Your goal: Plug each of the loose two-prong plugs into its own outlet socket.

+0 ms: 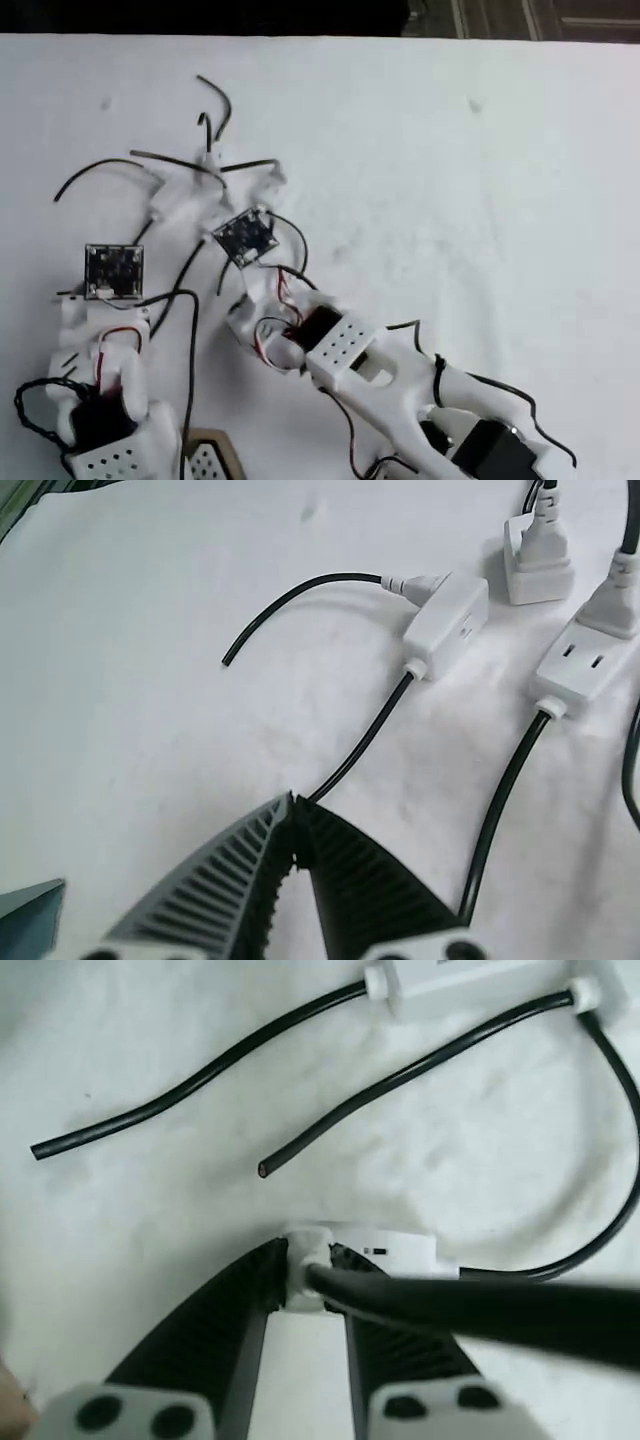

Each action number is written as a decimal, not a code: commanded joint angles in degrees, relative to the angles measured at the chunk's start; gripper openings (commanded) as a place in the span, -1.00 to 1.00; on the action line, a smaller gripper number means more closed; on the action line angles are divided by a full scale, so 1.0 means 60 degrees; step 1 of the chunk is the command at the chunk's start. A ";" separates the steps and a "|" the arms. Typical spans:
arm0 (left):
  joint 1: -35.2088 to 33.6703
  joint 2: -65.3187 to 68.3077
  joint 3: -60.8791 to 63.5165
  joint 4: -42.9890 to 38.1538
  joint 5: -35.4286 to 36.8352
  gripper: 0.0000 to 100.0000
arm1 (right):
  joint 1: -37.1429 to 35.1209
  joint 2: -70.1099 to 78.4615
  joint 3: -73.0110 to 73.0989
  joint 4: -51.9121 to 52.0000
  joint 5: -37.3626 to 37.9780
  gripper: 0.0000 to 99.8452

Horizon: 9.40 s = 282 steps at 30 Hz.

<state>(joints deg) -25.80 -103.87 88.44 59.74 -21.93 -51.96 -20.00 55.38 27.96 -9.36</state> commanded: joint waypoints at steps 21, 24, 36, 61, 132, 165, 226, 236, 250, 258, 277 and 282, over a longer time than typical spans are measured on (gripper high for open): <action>-0.0095 -0.0066 -0.0029 -0.0205 0.0000 -0.96 | 0.0315 0.0125 0.0952 0.0945 0.4454 -0.97; -0.0095 -0.0066 -0.0029 -0.0205 0.0000 -0.96 | 0.0315 0.0125 0.0996 0.0945 0.4454 -0.97; -0.0066 -0.0066 0.0161 -0.0264 0.0000 -0.95 | 0.0300 0.0037 0.0996 0.0755 0.4513 -0.96; 0.0960 -0.0066 0.0161 0.0073 0.0000 -0.90 | 0.1004 -0.6586 -0.0571 0.6718 0.1626 -0.65; 0.6615 1.1319 -0.3883 -0.1861 0.0147 -0.40 | 0.5179 -0.6498 0.2051 0.2586 0.0659 -0.96; 0.4198 1.8278 -1.3993 0.1670 0.0410 -0.46 | 0.5150 -0.6425 0.2081 0.2542 0.0718 -0.96; 0.3963 -0.0095 -0.1612 0.0396 0.1890 -0.96 | 0.4608 -1.3692 0.4015 0.5018 0.1670 -0.96; 0.3963 -0.0022 -0.0264 0.0322 0.1788 -0.95 | 0.4462 -1.3839 0.5201 0.4007 0.1758 -0.96; 0.3905 0.0007 0.1436 -0.0469 0.1802 -0.95 | 0.4989 -1.3853 0.6901 0.4725 0.1714 -0.96; 0.3905 0.0007 0.1436 0.0674 0.1817 -0.95 | 0.6366 -1.3839 0.6901 0.6220 0.1744 -0.96; 0.3905 0.0007 0.1436 0.2242 0.1802 -0.95 | 0.6527 -1.3839 0.6901 0.7436 0.1714 -0.96; 0.3905 0.0007 0.1436 0.2242 0.1802 -0.95 | 0.6527 -1.3839 0.6901 0.7436 0.1714 -0.96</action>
<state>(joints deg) -2.77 -103.52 97.23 73.01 -11.21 -13.36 -102.46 96.26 72.18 0.84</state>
